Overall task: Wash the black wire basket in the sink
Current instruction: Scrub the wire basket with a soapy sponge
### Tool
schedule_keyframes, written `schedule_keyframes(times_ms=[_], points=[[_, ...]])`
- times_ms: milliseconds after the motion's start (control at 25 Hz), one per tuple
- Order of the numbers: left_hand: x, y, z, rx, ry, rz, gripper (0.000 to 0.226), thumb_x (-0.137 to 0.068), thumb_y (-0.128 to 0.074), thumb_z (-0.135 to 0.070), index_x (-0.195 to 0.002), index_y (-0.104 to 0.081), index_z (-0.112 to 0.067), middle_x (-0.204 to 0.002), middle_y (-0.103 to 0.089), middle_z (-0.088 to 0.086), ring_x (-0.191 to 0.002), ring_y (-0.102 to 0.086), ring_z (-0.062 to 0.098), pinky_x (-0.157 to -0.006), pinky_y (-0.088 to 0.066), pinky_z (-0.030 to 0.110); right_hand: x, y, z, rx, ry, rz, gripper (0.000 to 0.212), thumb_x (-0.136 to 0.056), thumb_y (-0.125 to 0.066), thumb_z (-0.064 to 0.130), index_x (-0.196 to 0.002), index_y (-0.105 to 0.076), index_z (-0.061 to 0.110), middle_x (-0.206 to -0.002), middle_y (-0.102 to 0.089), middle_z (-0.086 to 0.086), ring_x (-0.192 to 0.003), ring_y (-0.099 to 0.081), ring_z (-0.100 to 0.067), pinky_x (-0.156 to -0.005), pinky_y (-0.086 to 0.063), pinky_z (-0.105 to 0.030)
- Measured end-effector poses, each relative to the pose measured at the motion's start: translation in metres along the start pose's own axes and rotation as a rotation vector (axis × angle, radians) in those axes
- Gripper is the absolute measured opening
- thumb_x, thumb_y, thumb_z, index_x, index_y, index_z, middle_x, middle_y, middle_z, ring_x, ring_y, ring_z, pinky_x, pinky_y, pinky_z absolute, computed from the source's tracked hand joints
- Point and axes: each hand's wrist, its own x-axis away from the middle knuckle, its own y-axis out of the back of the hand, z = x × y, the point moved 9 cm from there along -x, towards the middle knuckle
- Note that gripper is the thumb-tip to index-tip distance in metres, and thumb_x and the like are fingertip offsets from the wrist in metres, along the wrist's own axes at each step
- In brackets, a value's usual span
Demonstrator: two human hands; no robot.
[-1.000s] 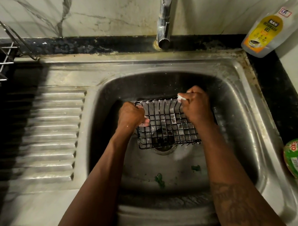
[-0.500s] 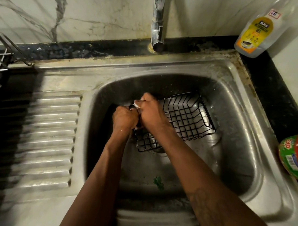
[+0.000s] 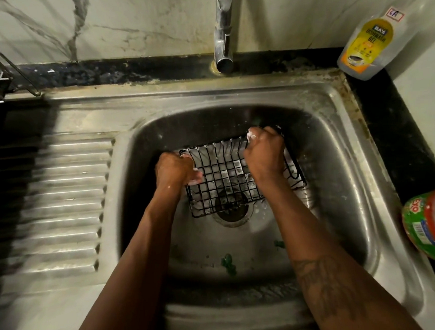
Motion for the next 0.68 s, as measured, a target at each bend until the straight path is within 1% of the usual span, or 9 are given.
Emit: schedule_keyframes(times_ms=[80, 120, 200, 280, 320, 360, 440, 560, 680], points=[[0.009, -0.002, -0.006, 0.014, -0.022, 0.022, 0.006, -0.095, -0.056, -0.009, -0.092, -0.056, -0.004, -0.079, -0.071, 0.016, -0.067, -0.074, 0.028, -0.062, -0.062, 0.042, 0.001, -0.001, -0.013, -0.053, -0.093, 0.024, 0.047, -0.088, -0.067, 0.002, -0.133, -0.064, 0.015, -0.122, -0.065, -0.013, -0.106, -0.064, -0.027, -0.078, -0.045, -0.02], [0.01, -0.003, -0.006, -0.007, -0.028, 0.016, 0.006, -0.095, -0.056, -0.009, -0.09, -0.057, -0.006, -0.081, -0.071, 0.016, -0.067, -0.074, 0.026, -0.063, -0.062, 0.04, 0.002, -0.002, -0.021, -0.045, -0.146, 0.029, 0.052, -0.087, -0.071, 0.003, -0.136, -0.061, 0.017, -0.124, -0.065, -0.013, -0.11, -0.063, -0.027, -0.078, -0.043, -0.019], [0.008, -0.003, -0.006, -0.082, -0.024, -0.019, 0.008, -0.09, -0.063, -0.006, -0.083, -0.06, -0.006, -0.08, -0.073, 0.015, -0.071, -0.075, 0.025, -0.073, -0.062, 0.042, 0.001, -0.001, -0.032, -0.061, -0.188, 0.0, 0.054, -0.084, -0.072, 0.004, -0.135, -0.063, 0.019, -0.122, -0.068, -0.013, -0.107, -0.067, -0.026, -0.077, -0.044, -0.017], [0.008, -0.003, -0.006, -0.096, -0.008, -0.015, 0.006, -0.087, -0.066, -0.006, -0.093, -0.064, -0.003, -0.083, -0.073, 0.016, -0.076, -0.075, 0.028, -0.075, -0.061, 0.044, -0.002, 0.001, -0.033, -0.124, -0.141, -0.043, 0.046, -0.085, -0.067, 0.002, -0.129, -0.069, 0.016, -0.118, -0.07, -0.014, -0.099, -0.069, -0.026, -0.078, -0.05, -0.014], [0.008, -0.003, -0.007, -0.09, -0.016, -0.005, 0.014, -0.089, -0.063, -0.007, -0.1, -0.062, 0.002, -0.086, -0.073, 0.017, -0.075, -0.075, 0.028, -0.071, -0.062, 0.043, -0.003, 0.002, -0.031, -0.139, -0.104, -0.057, 0.042, -0.086, -0.064, 0.0, -0.125, -0.071, 0.012, -0.116, -0.07, -0.015, -0.096, -0.069, -0.026, -0.076, -0.049, -0.006], [0.009, -0.004, -0.008, -0.073, -0.036, 0.007, 0.018, -0.092, -0.059, -0.008, -0.105, -0.059, 0.004, -0.088, -0.072, 0.018, -0.072, -0.075, 0.027, -0.065, -0.062, 0.041, -0.004, 0.004, -0.028, -0.14, -0.071, -0.078, 0.038, -0.086, -0.063, -0.002, -0.122, -0.072, 0.009, -0.114, -0.07, -0.016, -0.095, -0.069, -0.026, -0.071, -0.041, 0.004], [0.012, -0.005, -0.009, -0.052, -0.066, 0.011, 0.024, -0.096, -0.053, -0.009, -0.114, -0.057, 0.006, -0.089, -0.071, 0.018, -0.067, -0.075, 0.025, -0.058, -0.061, 0.037, -0.003, 0.011, -0.021, -0.145, -0.032, -0.115, 0.034, -0.086, -0.061, -0.004, -0.116, -0.074, 0.006, -0.111, -0.069, -0.018, -0.091, -0.065, -0.024, -0.064, -0.032, 0.009], [0.01, -0.004, -0.01, -0.059, -0.072, -0.003, 0.022, -0.093, -0.054, -0.007, -0.111, -0.057, 0.006, -0.089, -0.071, 0.018, -0.067, -0.075, 0.026, -0.058, -0.061, 0.037, 0.002, -0.007, 0.004, -0.104, 0.055, -0.021, 0.033, -0.086, -0.063, -0.001, -0.116, -0.073, 0.006, -0.114, -0.063, -0.014, -0.085, -0.054, -0.013, -0.061, -0.033, 0.004], [0.003, 0.001, -0.006, -0.097, -0.011, -0.036, 0.01, -0.082, -0.062, 0.0, -0.092, -0.063, -0.003, -0.081, -0.074, 0.017, -0.075, -0.075, 0.03, -0.075, -0.061, 0.044, 0.005, -0.041, 0.026, 0.009, 0.167, 0.113, 0.033, -0.086, -0.071, 0.005, -0.119, -0.071, 0.006, -0.118, -0.062, -0.004, -0.088, -0.058, -0.009, -0.071, -0.046, -0.008]])
